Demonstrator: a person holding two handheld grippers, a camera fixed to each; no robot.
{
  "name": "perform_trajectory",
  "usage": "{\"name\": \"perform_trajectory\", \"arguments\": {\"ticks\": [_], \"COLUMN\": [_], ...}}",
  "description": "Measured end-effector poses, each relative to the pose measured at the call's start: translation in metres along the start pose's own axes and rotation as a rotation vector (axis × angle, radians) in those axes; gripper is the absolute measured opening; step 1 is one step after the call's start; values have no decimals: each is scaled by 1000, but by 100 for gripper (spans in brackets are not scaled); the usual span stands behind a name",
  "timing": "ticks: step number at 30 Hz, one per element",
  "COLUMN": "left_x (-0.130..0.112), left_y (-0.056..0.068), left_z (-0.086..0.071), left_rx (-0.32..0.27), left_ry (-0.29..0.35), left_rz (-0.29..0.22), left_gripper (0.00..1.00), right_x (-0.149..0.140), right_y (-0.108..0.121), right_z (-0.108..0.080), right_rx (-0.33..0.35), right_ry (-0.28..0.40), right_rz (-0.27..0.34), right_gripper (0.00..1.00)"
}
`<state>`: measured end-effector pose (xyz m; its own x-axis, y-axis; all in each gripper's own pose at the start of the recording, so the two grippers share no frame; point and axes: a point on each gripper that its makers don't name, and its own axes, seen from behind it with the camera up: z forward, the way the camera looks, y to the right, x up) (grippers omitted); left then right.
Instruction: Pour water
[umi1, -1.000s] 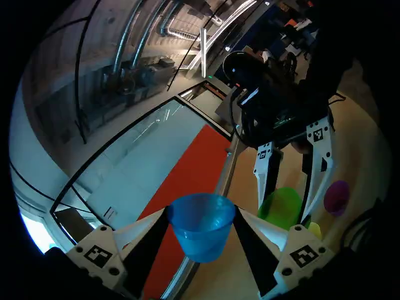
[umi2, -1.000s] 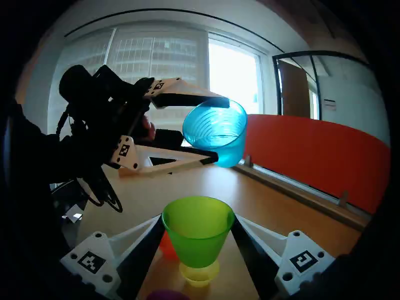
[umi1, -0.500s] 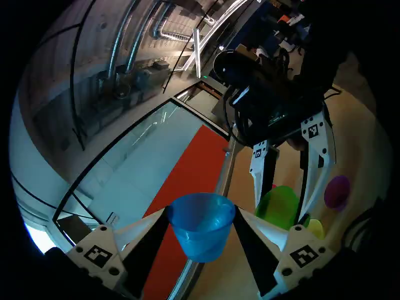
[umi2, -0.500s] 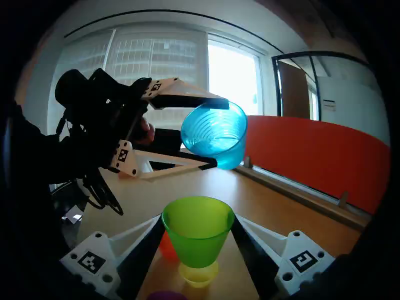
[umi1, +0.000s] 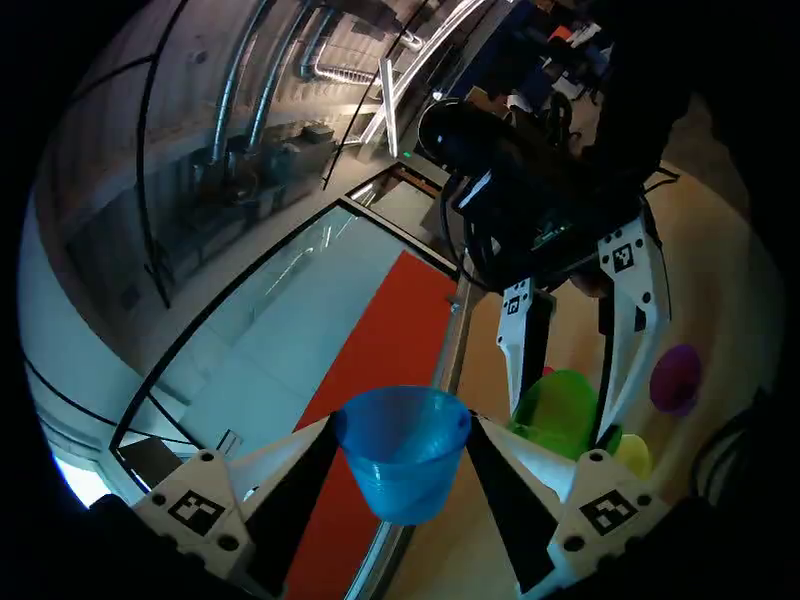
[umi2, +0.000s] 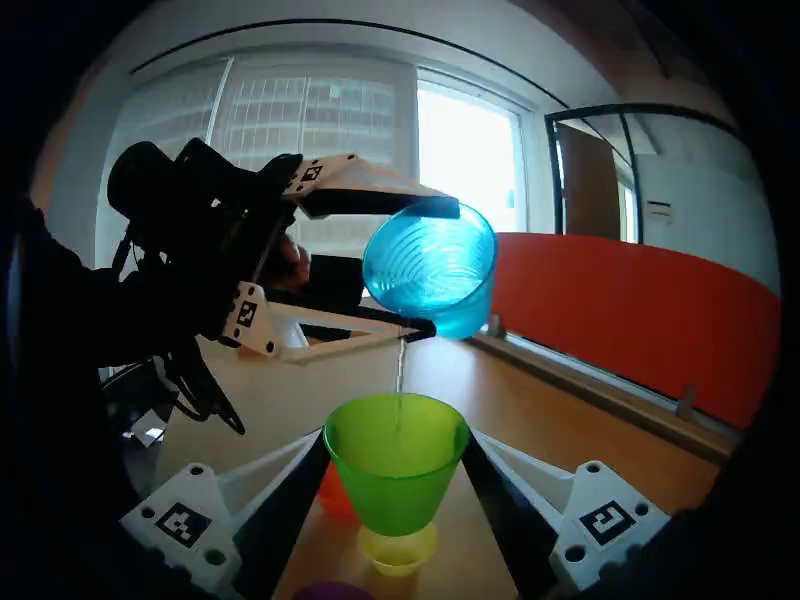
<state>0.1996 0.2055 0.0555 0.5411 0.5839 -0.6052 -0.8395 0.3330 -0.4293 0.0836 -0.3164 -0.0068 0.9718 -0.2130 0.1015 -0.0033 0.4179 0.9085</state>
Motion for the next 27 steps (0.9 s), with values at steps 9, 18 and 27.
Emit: {"name": "perform_trajectory", "arguments": {"ticks": [9, 18, 27], "left_x": [-1, 1, 4], "left_y": [0, -2, -2], "left_z": [-1, -1, 0], "left_rx": [2, 6, 10], "left_ry": [-4, -1, 1], "left_rz": [19, 42, 57], "left_gripper": [88, 88, 88], "right_x": [1, 2, 3], "right_y": [0, 0, 1], "right_z": [0, 1, 0], "right_rx": [0, -1, -2], "right_ry": [1, 3, 6], "right_rz": [1, 0, -2], "right_gripper": [93, 93, 93]}}
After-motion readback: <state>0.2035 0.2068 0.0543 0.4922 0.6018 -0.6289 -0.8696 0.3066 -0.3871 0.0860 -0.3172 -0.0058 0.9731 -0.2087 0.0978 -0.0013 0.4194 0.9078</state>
